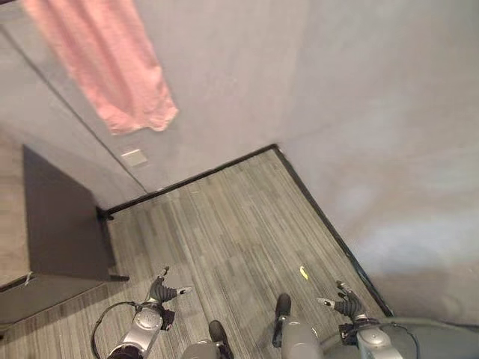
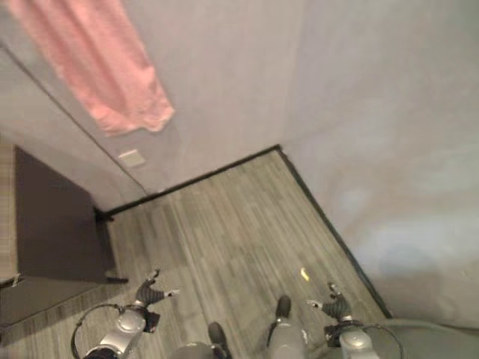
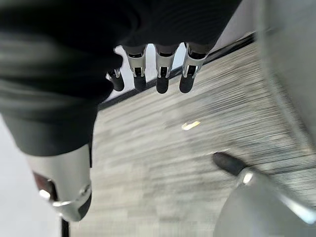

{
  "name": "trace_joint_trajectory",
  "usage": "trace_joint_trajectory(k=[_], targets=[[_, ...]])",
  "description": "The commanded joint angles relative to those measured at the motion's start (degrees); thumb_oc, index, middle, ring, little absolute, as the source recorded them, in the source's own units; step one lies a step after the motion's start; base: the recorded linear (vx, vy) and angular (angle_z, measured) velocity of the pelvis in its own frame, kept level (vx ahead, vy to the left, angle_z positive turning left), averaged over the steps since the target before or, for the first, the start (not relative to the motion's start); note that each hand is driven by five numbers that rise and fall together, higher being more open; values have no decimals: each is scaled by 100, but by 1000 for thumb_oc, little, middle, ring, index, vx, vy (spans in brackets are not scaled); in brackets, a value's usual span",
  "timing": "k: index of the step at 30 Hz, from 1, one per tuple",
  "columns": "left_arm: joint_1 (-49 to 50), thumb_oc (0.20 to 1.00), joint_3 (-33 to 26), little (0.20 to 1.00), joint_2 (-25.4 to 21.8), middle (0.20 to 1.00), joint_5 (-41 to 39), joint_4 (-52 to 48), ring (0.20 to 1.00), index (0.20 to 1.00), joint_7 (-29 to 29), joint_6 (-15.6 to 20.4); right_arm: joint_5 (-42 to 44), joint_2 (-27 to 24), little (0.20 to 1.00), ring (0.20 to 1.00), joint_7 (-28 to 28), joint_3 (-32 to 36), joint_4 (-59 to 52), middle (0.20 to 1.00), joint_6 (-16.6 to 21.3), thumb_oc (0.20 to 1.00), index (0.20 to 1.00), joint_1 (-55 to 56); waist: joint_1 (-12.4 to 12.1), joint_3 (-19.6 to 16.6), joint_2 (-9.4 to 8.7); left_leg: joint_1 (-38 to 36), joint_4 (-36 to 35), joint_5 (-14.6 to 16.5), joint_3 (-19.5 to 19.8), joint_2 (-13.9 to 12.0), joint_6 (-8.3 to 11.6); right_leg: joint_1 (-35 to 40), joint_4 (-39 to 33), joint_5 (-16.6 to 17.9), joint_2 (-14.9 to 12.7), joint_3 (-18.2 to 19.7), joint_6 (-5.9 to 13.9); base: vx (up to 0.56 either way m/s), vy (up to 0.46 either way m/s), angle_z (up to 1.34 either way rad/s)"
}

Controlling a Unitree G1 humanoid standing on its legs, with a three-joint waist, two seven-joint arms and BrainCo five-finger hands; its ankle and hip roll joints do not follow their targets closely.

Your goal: Put brush and paste in cup on sink, flatten towel.

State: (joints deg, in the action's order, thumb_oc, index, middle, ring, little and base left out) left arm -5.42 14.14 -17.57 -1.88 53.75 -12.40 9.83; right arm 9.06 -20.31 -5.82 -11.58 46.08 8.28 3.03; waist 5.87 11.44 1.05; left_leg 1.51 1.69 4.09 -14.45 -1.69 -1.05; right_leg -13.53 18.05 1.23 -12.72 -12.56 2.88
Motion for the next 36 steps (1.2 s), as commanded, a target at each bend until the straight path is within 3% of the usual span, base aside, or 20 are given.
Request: trace_joint_trajectory(k=[1, 3, 5, 8, 11, 14, 16, 17, 20, 21, 22, 24, 26, 27, 28, 30, 31, 33, 34, 36], targets=[[3, 1000, -126, 1000, -239, 1000, -129, -172, 1000, 1000, -64, 170, 390, 172, 1000, 1000, 79, -89, -202, 1000, 235, 1000, 1000, -101, 85, -139, -160, -61, -238, -288, 639, 170, 79, 13, 44, -116, 921, 1385, 383, 145, 80, 112], [-4, 1000, -122, 1000, -168, 1000, -157, -98, 1000, 1000, -68, 168, 388, 197, 1000, 1000, 1, -87, -185, 1000, 264, 1000, 1000, -121, 57, -124, -172, -126, -328, -281, 745, 233, 66, -140, -186, -101, 1019, 1224, 352, 178, -1, 87], [-61, 1000, -46, 1000, -50, 1000, -270, 20, 1000, 1000, -25, 121, 309, 171, 1000, 1000, -38, -119, -2, 1000, 279, 1000, 1000, -151, 196, -78, -198, -307, -268, -121, 1124, 354, 62, -573, -614, 127, 1262, 1299, 408, 337, -77, 66], [-103, 1000, 21, 1000, 40, 1000, -297, 125, 1000, 1000, 80, 91, 236, 159, 1000, 1000, -24, -98, 126, 1000, 218, 1000, 1000, -31, 271, -95, -260, -482, -75, 40, 1550, 413, 127, -398, -763, 177, 1185, 1386, 440, 290, -109, 117], [-102, 1000, -56, 1000, 132, 1000, -408, 321, 1000, 1000, 51, 89, 233, 137, 1000, 1000, -32, -93, 445, 1000, 189, 1000, 1000, -84, 258, -230, -262, -528, 87, 85, 1646, 318, 218, -169, -847, 98, 1227, 1338, 321, 254, -172, 66], [-64, 1000, -132, 1000, 199, 1000, -637, 345, 1000, 1000, 81, 82, 164, 3, 1000, 1000, -90, -73, 463, 1000, 179, 1000, 1000, -139, 241, -239, -235, -201, 1068, -274, 1516, 258, 519, 145, -984, -8, 1267, 1206, 147, 253, -174, 28], [-152, 1000, -97, 1000, 154, 1000, -560, 344, 1000, 1000, 63, 62, 24, -135, 1000, 1000, -177, -78, 358, 1000, 176, 1000, 1000, -204, 189, -95, -319, 323, 2151, -715, 1263, 175, 728, 376, -1039, -61, 1189, 1074, 17, 191, -193, 52], [-166, 1000, -96, 1000, 129, 1000, -537, 342, 1000, 1000, 39, 45, 26, -169, 1000, 1000, -208, -50, 317, 1000, 165, 1000, 1000, -211, 160, -29, -357, 525, 2422, -762, 1115, 109, 746, 482, -1076, -95, 1146, 1035, -24, 188, -166, 60], [-192, 1000, -77, 1000, 74, 1000, -488, 331, 1000, 1000, 16, 71, 3, -201, 1000, 1000, -244, -14, 327, 1000, 148, 1000, 1000, -179, 108, 36, -390, 958, 2186, -616, 760, -17, 653, 746, -1261, -147, 1060, 995, -6, 227, -74, 39], [-172, 1000, -82, 1000, 21, 1000, -453, 318, 1000, 1000, -10, 76, -77, -238, 1000, 1000, -308, 4, 353, 1000, 130, 1000, 1000, -177, 58, -3, -376, 1260, 1700, -477, 642, -26, 542, 893, -1394, -229, 1055, 1037, 45, 346, 35, 40], [-161, 1000, -99, 1000, -4, 1000, -423, 338, 1000, 1000, -54, 87, -108, -246, 1000, 1000, -336, -1, 392, 1000, 134, 1000, 1000, -181, 32, -22, -331, 1389, 1266, -540, 591, -89, 499, 985, -1461, -288, 1080, 1089, 75, 347, 34, 33], [-158, 1000, -99, 1000, -3, 1000, -423, 338, 1000, 1000, -55, 88, -109, -246, 1000, 1000, -337, -2, 393, 1000, 135, 1000, 1000, -179, 27, -10, -344, 1349, 1236, -543, 579, -76, 495, 1010, -1466, -297, 1067, 1097, 80, 148, 40, -8], [-119, 1000, -171, 1000, -61, 1000, -334, 358, 1000, 1000, -106, 107, -275, -224, 1000, 1000, -361, -66, 486, 1000, 142, 1000, 1000, -163, -118, -55, -129, 1671, -53, -1282, 573, -268, 609, 1365, -1614, -490, 1209, 1214, 112, 476, 121, -21], [-117, 1000, -171, 1000, -63, 1000, -333, 358, 1000, 1000, -107, 107, -275, -222, 1000, 1000, -362, -67, 487, 1000, 143, 1000, 1000, -162, -116, -38, -148, 1619, -100, -1301, 564, -247, 607, 1398, -1618, -503, 1189, 1215, 117, 673, 191, -9], [-76, 1000, -241, 1000, -103, 1000, -327, 364, 1000, 1000, -146, 118, -251, -171, 1000, 1000, -371, -62, 608, 1000, 121, 1000, 1000, -189, -212, -125, -85, 1778, -614, -1516, 624, -370, 687, 1644, -1663, -640, 1168, 1402, 158, 354, 113, -17], [-31, 1000, -289, 1000, -115, 1000, -342, 379, 1000, 1000, -163, 129, -199, -143, 1000, 1000, -368, -41, 641, 1000, 113, 1000, 1000, -209, -275, -174, -69, 1824, -662, -1604, 720, -395, 730, 1764, -1653, -706, 1162, 1527, 166, 546, 207, -36], [89, 1000, -364, 1000, -129, 1000, -369, 386, 1000, 1000, -156, 112, -173, -84, 1000, 1000, -286, -47, 642, 1000, 88, 1000, 1000, -216, -405, -272, -65, 1666, -502, -1713, 997, -381, 681, 2020, -1527, -912, 1081, 1780, 216, 750, 338, -92], [178, 1000, -366, 1000, -134, 1000, -361, 358, 1000, 1000, -162, 111, -198, -59, 1000, 1000, -273, -45, 635, 1000, 75, 1000, 1000, -206, -459, -339, -106, 1797, -234, -1661, 1083, -316, 619, 2137, -1376, -1005, 927, 1829, 280, 537, 287, -138], [164, 1000, -357, 1000, -154, 1000, -390, 356, 1000, 1000, -143, 93, -183, 27, 1000, 1000, -256, -1, 578, 1000, 83, 1000, 1000, -229, -483, -377, -183, 1850, 295, -1487, 993, -174, 474, 2068, -845, -873, 668, 1850, 402, 423, 282, -103], [116, 1000, -319, 1000, -165, 1000, -379, 366, 1000, 1000, -130, 74, -230, 83, 1000, 1000, -251, -17, 500, 1000, 69, 1000, 1000, -261, -449, -366, -264, 1718, 486, -1225, 847, -10, 303, 1689, 38, -193, 443, 1878, 468, 390, 304, -50]])
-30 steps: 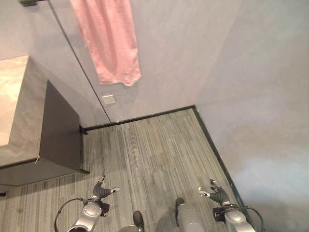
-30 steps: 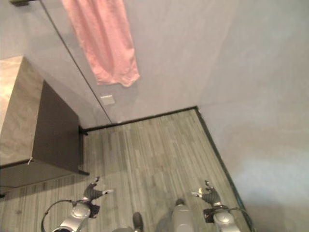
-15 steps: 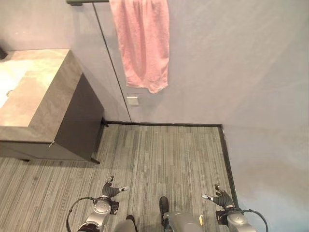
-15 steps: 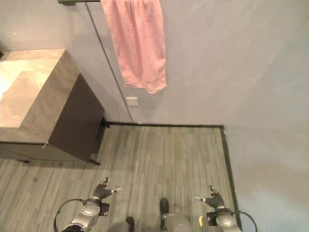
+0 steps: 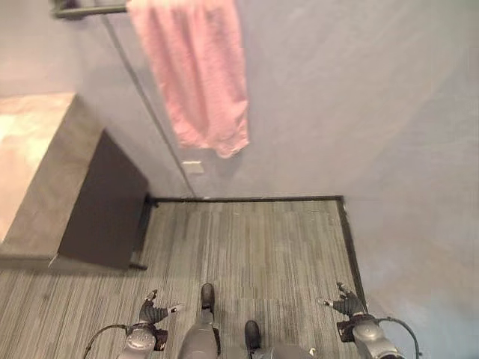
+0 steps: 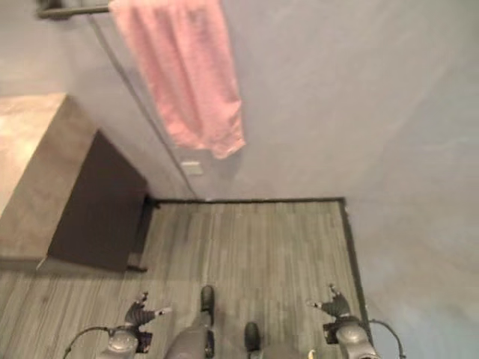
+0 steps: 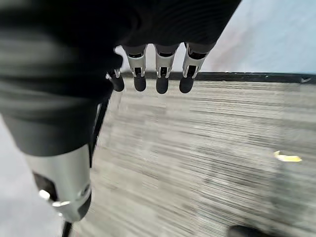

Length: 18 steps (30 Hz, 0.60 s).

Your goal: Put brush and paste in cup on sink, flatten towel.

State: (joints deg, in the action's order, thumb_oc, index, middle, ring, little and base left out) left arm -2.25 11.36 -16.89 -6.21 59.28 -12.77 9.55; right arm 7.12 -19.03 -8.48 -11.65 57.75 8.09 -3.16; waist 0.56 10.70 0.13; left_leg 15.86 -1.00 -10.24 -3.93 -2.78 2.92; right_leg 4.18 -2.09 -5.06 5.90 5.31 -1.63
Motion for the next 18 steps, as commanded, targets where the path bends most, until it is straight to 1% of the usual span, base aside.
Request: trace_joint_trajectory(k=[1, 2, 3, 4, 5, 6, 7, 8, 9, 10, 11, 12, 13, 14, 15, 18], targets=[[-212, 1000, 9, 1000, -247, 1000, 90, -240, 1000, 1000, -94, 101, -138, -54, 1000, 1000, -6, -91, -762, 1000, 68, 1000, 1000, 315, 99, -250, -177, 166, 760, 320, -250, 156, -174, -355, 2518, 964, -1482, 77, 893, 268, 277, -50], [-220, 1000, 56, 1000, -266, 1000, 131, -317, 1000, 1000, -70, 83, -233, -90, 1000, 1000, -8, -165, -908, 1000, 62, 1000, 1000, 275, 114, -198, -127, 26, 731, 414, -301, 170, -256, -604, 2932, 1349, -1512, -3, 828, 268, 285, -44], [-231, 1000, 94, 1000, -308, 1000, 146, -403, 1000, 1000, -45, 65, -288, -95, 1000, 1000, -6, -198, -1005, 1000, 45, 1000, 1000, 265, 140, -124, -83, -122, 685, 489, -300, 180, -307, -826, 3300, 1437, -1494, -98, 802, 288, 281, -42], [-198, 1000, 119, 1000, -307, 1000, 178, -431, 1000, 1000, -25, 60, -321, -88, 1000, 1000, -11, -207, -982, 1000, 30, 1000, 1000, 285, 182, -92, -38, -225, 672, 601, -327, 212, -353, -964, 3425, 1482, -1453, -153, 797, 297, 245, -24], [-169, 1000, 168, 1000, -312, 1000, 233, -479, 1000, 1000, 38, 56, -328, -95, 1000, 1000, 27, -227, -1085, 1000, 54, 1000, 1000, 325, 304, -30, 2, -408, 629, 686, -263, 252, -375, -1242, 3563, 1225, -1166, -40, 767, 315, 241, -7], [-215, 1000, 184, 1000, -339, 1000, 261, -494, 1000, 1000, 51, 61, -292, -83, 1000, 1000, 30, -214, -1066, 1000, 80, 1000, 1000, 323, 389, 34, 9, -575, 588, 759, -223, 308, -406, -1545, 3516, 1013, -998, -94, 737, 313, 221, 3], [-266, 1000, 191, 1000, -365, 1000, 294, -450, 1000, 1000, 44, 62, -264, -58, 1000, 1000, 24, -218, -1037, 1000, 83, 1000, 1000, 311, 423, 47, 31, -702, 532, 811, -273, 284, -404, -1746, 3309, 902, -967, -288, 713, 309, 185, 22], [-296, 1000, 189, 1000, -374, 1000, 306, -403, 1000, 1000, 35, 76, -254, -46, 1000, 1000, 22, -231, -1038, 1000, 98, 1000, 1000, 301, 499, 87, 38, -874, 464, 892, -273, 298, -382, -1902, 3055, 634, -930, -503, 673, 428, 156, 21], [-344, 1000, 222, 1000, -370, 1000, 338, -376, 1000, 1000, 70, 69, -236, -37, 1000, 1000, 31, -246, -982, 1000, 108, 1000, 1000, 307, 637, 108, 20, -1099, 402, 1038, -176, 401, -366, -2268, 2466, 579, -653, -508, 746, 473, 110, 18], [-371, 1000, 231, 1000, -381, 1000, 386, -335, 1000, 1000, 82, 66, -229, -40, 1000, 1000, 34, -238, -954, 1000, 112, 1000, 1000, 322, 715, 114, -40, -1235, 389, 1130, -133, 489, -355, -2346, 1992, 662, -582, -510, 790, 516, 77, 24], [-404, 1000, 230, 1000, -370, 1000, 412, -296, 1000, 1000, 83, 72, -222, -34, 1000, 1000, 22, -220, -940, 1000, 113, 1000, 1000, 362, 778, 106, -87, -1392, 357, 1217, -87, 559, -341, -2393, 1469, 791, -588, -582, 836, 300, 23, 29], [-403, 1000, 231, 1000, -366, 1000, 413, -294, 1000, 1000, 83, 73, -222, -37, 1000, 1000, 22, -219, -941, 1000, 114, 1000, 1000, 365, 794, 140, -66, -1438, 352, 1232, -64, 539, -338, -2324, 1428, 796, -575, -609, 835, 441, -6, 24], [-481, 1000, 251, 1000, -341, 1000, 473, -212, 1000, 1000, 91, 72, -274, -44, 1000, 1000, 1, -154, -886, 1000, 86, 1000, 1000, 441, 898, 106, -114, -1688, 310, 1350, 39, 589, -288, -2399, 864, 1045, -682, -733, 936, 407, -21, 18], [-483, 1000, 282, 1000, -326, 1000, 512, -201, 1000, 1000, 101, 75, -303, -55, 1000, 1000, 2, -127, -888, 1000, 76, 1000, 1000, 476, 941, 90, -125, -1773, 327, 1385, 79, 605, -274, -2353, 861, 1101, -671, -722, 952, 517, -57, 33], [-467, 1000, 332, 1000, -296, 1000, 569, -223, 1000, 1000, 142, 72, -319, -53, 1000, 1000, 3, -113, -860, 1000, 77, 1000, 1000, 560, 947, 42, -116, -1868, 423, 1390, 208, 592, -237, -2164, 875, 1010, -642, -652, 909, 233, -43, 43], [-465, 1000, 392, 1000, -266, 1000, 606, -235, 1000, 1000, 129, 83, -311, -64, 1000, 1000, -5, -137, -754, 1000, 73, 1000, 1000, 542, 951, 4, -142, -1845, 475, 1425, 190, 625, -236, -2114, 885, 1080, -632, -566, 861, 204, -46, 58]])
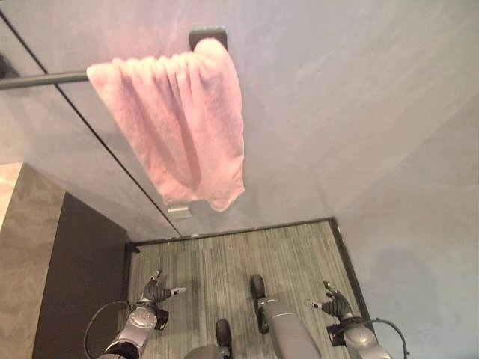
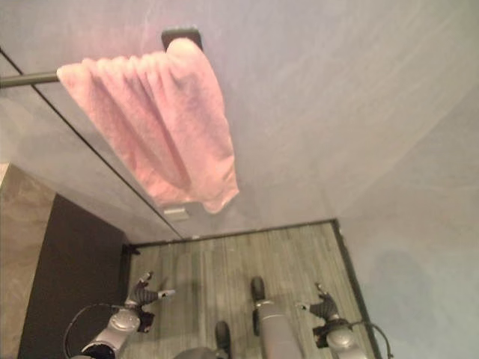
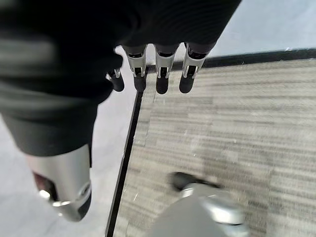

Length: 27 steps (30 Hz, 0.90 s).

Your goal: Put brush and paste in cup on sink, flatten towel.

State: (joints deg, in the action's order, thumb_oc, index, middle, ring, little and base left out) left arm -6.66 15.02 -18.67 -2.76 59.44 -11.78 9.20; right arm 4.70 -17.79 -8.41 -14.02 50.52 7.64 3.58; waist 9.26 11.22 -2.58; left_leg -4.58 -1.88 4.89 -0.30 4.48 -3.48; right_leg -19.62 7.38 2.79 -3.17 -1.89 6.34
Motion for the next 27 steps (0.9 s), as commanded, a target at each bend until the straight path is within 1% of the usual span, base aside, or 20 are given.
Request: trace_joint_trajectory(k=[1, 2, 3, 4, 5, 6, 7, 8, 9, 10, 11, 12, 13, 14, 15, 16, 18, 23, 25, 27], targets=[[-55, 1000, 74, 1000, -44, 1000, 285, -219, 1000, 1000, 46, 120, -59, -280, 1000, 1000, -12, 122, -44, 1000, 116, 1000, 1000, -150, 115, -157, 176, 180, 869, -62, -105, -124, 502, 395, -65, 249, 350, 234, -36, 342, -100, 40], [-34, 1000, 89, 1000, 0, 1000, 274, -239, 1000, 1000, 30, 107, -16, -339, 1000, 1000, -27, 138, -39, 1000, 119, 1000, 1000, -173, 123, -191, 194, 264, 1270, -144, -136, -138, 597, 508, -114, 210, 361, 198, -107, 343, -101, 25], [-33, 1000, 89, 1000, 2, 1000, 274, -240, 1000, 1000, 30, 106, -16, -342, 1000, 1000, -27, 138, -39, 1000, 120, 1000, 1000, -172, 129, -191, 202, 278, 1296, -128, -130, -145, 600, 509, -116, 210, 365, 189, -109, 248, -125, 4], [-74, 1000, 128, 1000, 45, 1000, 283, -256, 1000, 1000, 29, 93, -3, -446, 1000, 1000, -68, 172, -64, 1000, 137, 1000, 1000, -221, 102, -176, 172, 612, 2112, -481, -281, -274, 864, 771, -241, 136, 340, 124, -209, 142, -83, 16], [-75, 1000, 128, 1000, 45, 1000, 283, -257, 1000, 1000, 29, 93, -3, -446, 1000, 1000, -68, 173, -64, 1000, 137, 1000, 1000, -222, 107, -175, 178, 626, 2137, -469, -274, -280, 866, 772, -244, 138, 344, 116, -210, 270, -172, 52], [-134, 1000, 213, 1000, 35, 1000, 308, -379, 1000, 1000, 6, 105, -14, -574, 1000, 1000, -182, 189, -113, 1000, 150, 1000, 1000, -327, -1, -67, 87, 1111, 3055, -726, -376, -341, 1029, 1004, -322, 90, 262, 64, -324, 178, -119, 53], [-139, 1000, 234, 1000, 38, 1000, 313, -396, 1000, 1000, -20, 107, 3, -597, 1000, 1000, -221, 205, -118, 1000, 157, 1000, 1000, -350, -27, -52, 61, 1223, 3249, -726, -431, -382, 1022, 1063, -333, 53, 239, 56, -354, 248, -148, 43], [-139, 1000, 245, 1000, 7, 1000, 332, -425, 1000, 1000, -45, 116, 6, -602, 1000, 1000, -228, 201, -190, 1000, 166, 1000, 1000, -335, -38, -58, 48, 1298, 3167, -735, -574, -547, 987, 1135, -382, 22, 211, 55, -362, 119, -58, 5], [-139, 1000, 245, 1000, 7, 1000, 332, -425, 1000, 1000, -45, 116, 6, -602, 1000, 1000, -228, 201, -190, 1000, 166, 1000, 1000, -335, -39, -57, 49, 1298, 3168, -734, -574, -548, 987, 1136, -382, 22, 211, 55, -362, 217, -23, 8], [-141, 1000, 284, 1000, -29, 1000, 415, -404, 1000, 1000, -82, 138, -7, -632, 1000, 1000, -273, 219, -197, 1000, 187, 1000, 1000, -321, -60, -116, -6, 1465, 2546, -651, -878, -964, 890, 1288, -507, -26, 82, 22, -294, 249, 53, 26], [-132, 1000, 264, 1000, -50, 1000, 440, -342, 1000, 1000, -108, 147, -4, -651, 1000, 1000, -298, 237, -183, 1000, 195, 1000, 1000, -317, -102, -122, 8, 1356, 1976, -529, -874, -1089, 849, 1397, -563, -87, 66, 60, -226, 313, 91, 44], [-128, 1000, 242, 1000, -61, 1000, 442, -303, 1000, 1000, -133, 148, -7, -658, 1000, 1000, -308, 241, -164, 1000, 196, 1000, 1000, -332, -109, -153, 22, 1286, 1570, -570, -838, -1146, 849, 1388, -570, -102, 45, 87, -194, 324, 234, 37], [-112, 1000, 186, 1000, -83, 1000, 452, -193, 1000, 1000, -204, 154, -32, -667, 1000, 1000, -362, 257, -153, 1000, 204, 1000, 1000, -372, -150, -227, 166, 1297, 493, -1112, -691, -1482, 1029, 1416, -573, -218, 37, 178, -100, 224, 188, -1], [-112, 1000, 186, 1000, -83, 1000, 452, -193, 1000, 1000, -204, 154, -32, -667, 1000, 1000, -362, 257, -153, 1000, 204, 1000, 1000, -372, -151, -226, 165, 1294, 490, -1113, -692, -1482, 1029, 1417, -573, -218, 37, 179, -100, 322, 298, -28], [-97, 1000, 151, 1000, -121, 1000, 428, -135, 1000, 1000, -242, 181, -32, -681, 1000, 1000, -394, 249, -189, 1000, 211, 1000, 1000, -425, -209, -264, 298, 1396, -1, -1551, -466, -1701, 1155, 1490, -532, -351, 37, 288, -80, 229, 203, -47], [-61, 1000, 127, 1000, -125, 1000, 403, -109, 1000, 1000, -254, 189, -52, -700, 1000, 1000, -381, 236, -201, 1000, 212, 1000, 1000, -455, -232, -258, 324, 1348, -16, -1557, -355, -1711, 1190, 1533, -490, -405, 11, 348, -71, 285, 274, -39], [70, 1000, 76, 1000, -117, 1000, 432, -86, 1000, 1000, -204, 171, -83, -690, 1000, 1000, -319, 232, -237, 1000, 199, 1000, 1000, -473, -250, -331, 402, 1196, 139, -1295, -369, -1650, 1148, 1595, -393, -495, -49, 416, -36, 163, 200, -68], [308, 1000, 12, 1000, -236, 1000, 534, -133, 1000, 1000, -100, 195, -8, -643, 1000, 1000, -291, 338, -485, 1000, 184, 1000, 1000, -650, -388, -436, 427, 959, 238, -972, -568, -1307, 985, 1690, -544, -260, -437, 612, 174, 106, 213, -44], [363, 1000, -3, 1000, -257, 1000, 528, -203, 1000, 1000, -84, 200, -16, -639, 1000, 1000, -287, 335, -582, 1000, 194, 1000, 1000, -683, -429, -454, 426, 920, 217, -932, -623, -1258, 946, 1679, -561, -225, -501, 655, 224, 19, 168, -26], [556, 1000, -112, 1000, -453, 1000, 421, -664, 1000, 1000, -59, 259, 30, -712, 1000, 1000, -278, 373, -1131, 1000, 284, 1000, 1000, -762, -516, -471, 417, 816, 89, -887, -748, -1140, 863, 1611, -604, -63, -664, 710, 374, -1, 195, -26]])
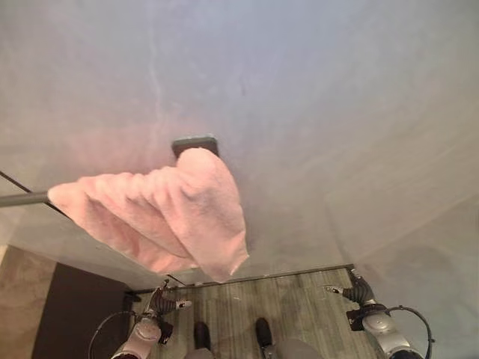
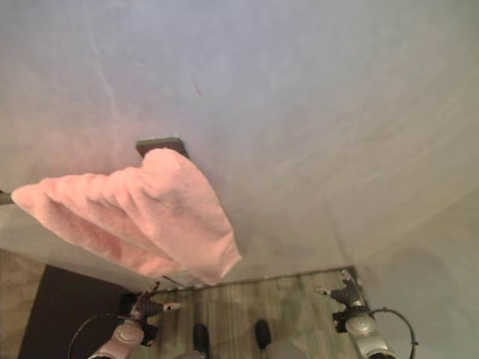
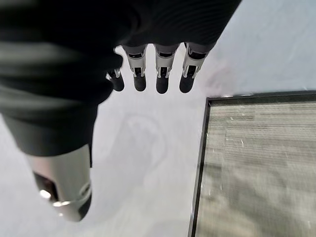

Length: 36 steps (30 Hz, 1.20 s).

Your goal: Put brush and paste in cup on sink, flatten towel.

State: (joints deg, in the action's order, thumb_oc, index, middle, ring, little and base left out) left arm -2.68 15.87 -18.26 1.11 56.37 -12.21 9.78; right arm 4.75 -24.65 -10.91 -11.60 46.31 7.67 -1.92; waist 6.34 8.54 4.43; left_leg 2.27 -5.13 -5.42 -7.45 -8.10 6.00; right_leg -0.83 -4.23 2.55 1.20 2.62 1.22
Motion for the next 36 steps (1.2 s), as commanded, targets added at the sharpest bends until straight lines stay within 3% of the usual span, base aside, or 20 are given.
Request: trace_joint_trajectory(k=[1, 4, 7, 8, 13, 17, 28, 36], targets=[[251, 1000, -236, 1000, -589, 1000, 24, -523, 1000, 1000, 7, 236, 63, -61, 1000, 1000, 16, 159, -964, 1000, 316, 1000, 1000, -192, -243, -205, -289, 103, 372, 145, -54, 145, -104, -272, 532, -3, -1153, 252, 929, -3, 132, -29], [455, 1000, -302, 1000, -850, 1000, 46, -951, 1000, 1000, 92, 310, 167, -191, 1000, 1000, 136, 237, -1404, 1000, 411, 1000, 1000, -166, -286, -216, -312, 63, 268, 143, -68, 211, -133, -301, 494, 93, -1235, 224, 1023, -16, 90, -5], [955, 1000, -464, 1000, -1680, 1000, 308, -2165, 1000, 1000, 273, 651, 551, -544, 1000, 1000, 533, 474, -2266, 1000, 707, 1000, 1000, 41, -385, -232, -365, 34, 149, 142, -86, 258, -135, -287, 335, 223, -1385, 90, 1160, -6, 69, 2], [977, 1000, -473, 1000, -1690, 1000, 305, -2189, 1000, 1000, 282, 641, 555, -542, 1000, 1000, 539, 475, -2277, 1000, 702, 1000, 1000, 55, -382, -237, -371, 31, 148, 142, -84, 261, -136, -279, 328, 225, -1389, 87, 1161, 0, 0, 0], [1438, 1000, -1069, 1000, -2282, 1000, -277, -3297, 1000, 1000, 339, 992, 877, -979, 1000, 1000, 833, 718, -3034, 1000, 911, 1000, 1000, 367, -498, -271, -476, 51, 104, 123, -33, 261, -114, -198, 183, 284, -1486, -125, 1213, 7, 11, 9], [1462, 1000, -1322, 1000, -2691, 1000, -670, -4110, 1000, 1000, 495, 1151, 1432, -1204, 1000, 1000, 973, 952, -3022, 1000, 965, 1000, 1000, 402, -549, -306, -526, 97, 33, 60, 65, 242, -66, -134, 102, 292, -1509, -294, 1211, 2, -3, 3], [461, 1000, -998, 1000, -3236, 1000, -1580, -4878, 1000, 1000, 953, 1322, 2359, -1822, 1000, 1000, 1357, 467, -2884, 1000, 913, 1000, 1000, -522, -565, -354, -531, 245, 12, -7, 116, 200, 28, -165, -59, 393, -1536, -434, 1212, -9, -5, 8], [-213, 1000, -742, 1000, -3161, 1000, -2183, -4884, 1000, 1000, 1125, 1314, 3203, -1696, 1000, 1000, 1506, 82, -2923, 1000, 900, 1000, 1000, -1356, -595, -283, -484, 291, 12, -13, 72, 186, 41, -268, -77, 467, -1535, -397, 1220, -1, 2, -2]])
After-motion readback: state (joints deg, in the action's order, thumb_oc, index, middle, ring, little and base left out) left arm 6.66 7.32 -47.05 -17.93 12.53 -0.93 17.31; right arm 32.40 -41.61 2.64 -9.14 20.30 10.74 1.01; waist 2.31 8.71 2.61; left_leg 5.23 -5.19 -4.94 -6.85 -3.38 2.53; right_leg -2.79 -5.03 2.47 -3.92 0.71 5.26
